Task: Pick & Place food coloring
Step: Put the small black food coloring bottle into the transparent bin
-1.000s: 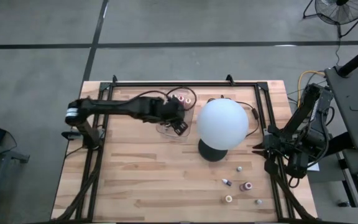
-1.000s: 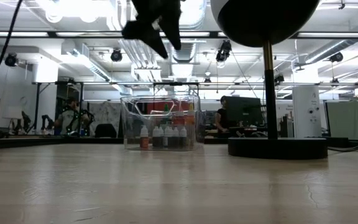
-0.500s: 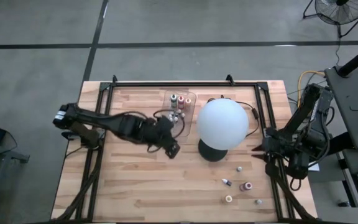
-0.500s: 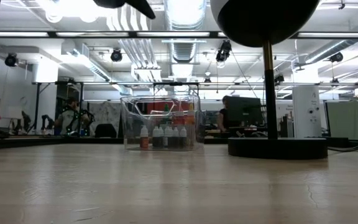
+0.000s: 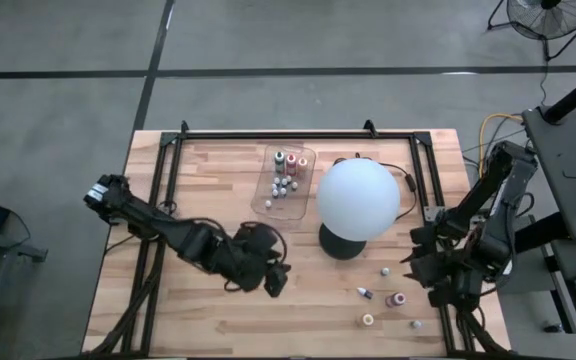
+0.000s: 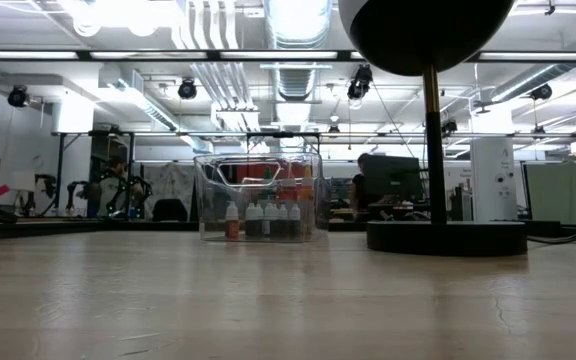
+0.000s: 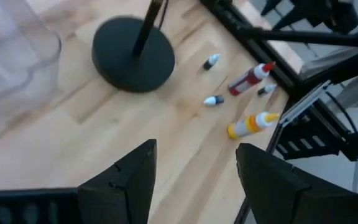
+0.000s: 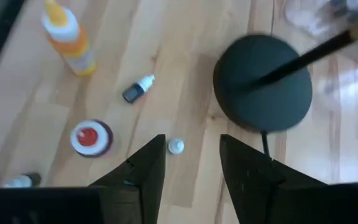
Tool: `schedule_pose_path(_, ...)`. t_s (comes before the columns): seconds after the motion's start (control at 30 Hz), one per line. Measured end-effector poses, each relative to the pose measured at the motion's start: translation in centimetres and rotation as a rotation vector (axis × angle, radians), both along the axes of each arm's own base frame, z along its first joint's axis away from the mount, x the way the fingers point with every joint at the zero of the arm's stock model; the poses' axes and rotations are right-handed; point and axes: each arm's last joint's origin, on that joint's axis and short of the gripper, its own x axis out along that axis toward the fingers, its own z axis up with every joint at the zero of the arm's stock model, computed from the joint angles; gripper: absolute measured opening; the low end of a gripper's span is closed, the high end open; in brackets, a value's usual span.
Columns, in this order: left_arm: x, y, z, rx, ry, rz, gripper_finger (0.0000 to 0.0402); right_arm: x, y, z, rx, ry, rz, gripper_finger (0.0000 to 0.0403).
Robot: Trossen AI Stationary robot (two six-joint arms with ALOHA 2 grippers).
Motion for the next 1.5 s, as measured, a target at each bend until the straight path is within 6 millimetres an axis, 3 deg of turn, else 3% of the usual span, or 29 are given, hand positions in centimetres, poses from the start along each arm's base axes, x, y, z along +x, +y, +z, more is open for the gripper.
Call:
schedule_pose_path(0.17, 0.3, -1.6, -1.7, -0.026, 0.011, 0.006, 0.0192, -0.3, -0.6, -1.6, 0.018, 0.022, -0.087, 0.0135)
schedule_pose_path(0.5, 0.7, -3.9, -4.6, -0.097, -0.1, -0.037, 0.0192, -1.5, -2.0, -2.9, 0.211, 0.106, -0.219, 0.0139)
schedule_pose_path(0.73, 0.6, -4.5, -6.5, -0.138, -0.148, -0.046, 0.0192, -1.4, -2.0, -6.3, 0.214, 0.095, -0.187, 0.0157)
schedule_pose_path(1.1, 0.3, -4.9, -7.0, -0.134, -0.137, -0.066, 0.0192, -1.4, -2.0, -11.2, 0.361, 0.08, -0.37, 0.018)
schedule_pose_path(1.5, 0.3, -4.8, -7.0, -0.13, -0.139, -0.071, 0.0192, -0.7, -0.9, -13.4, 0.301, 0.059, -0.435, 0.018)
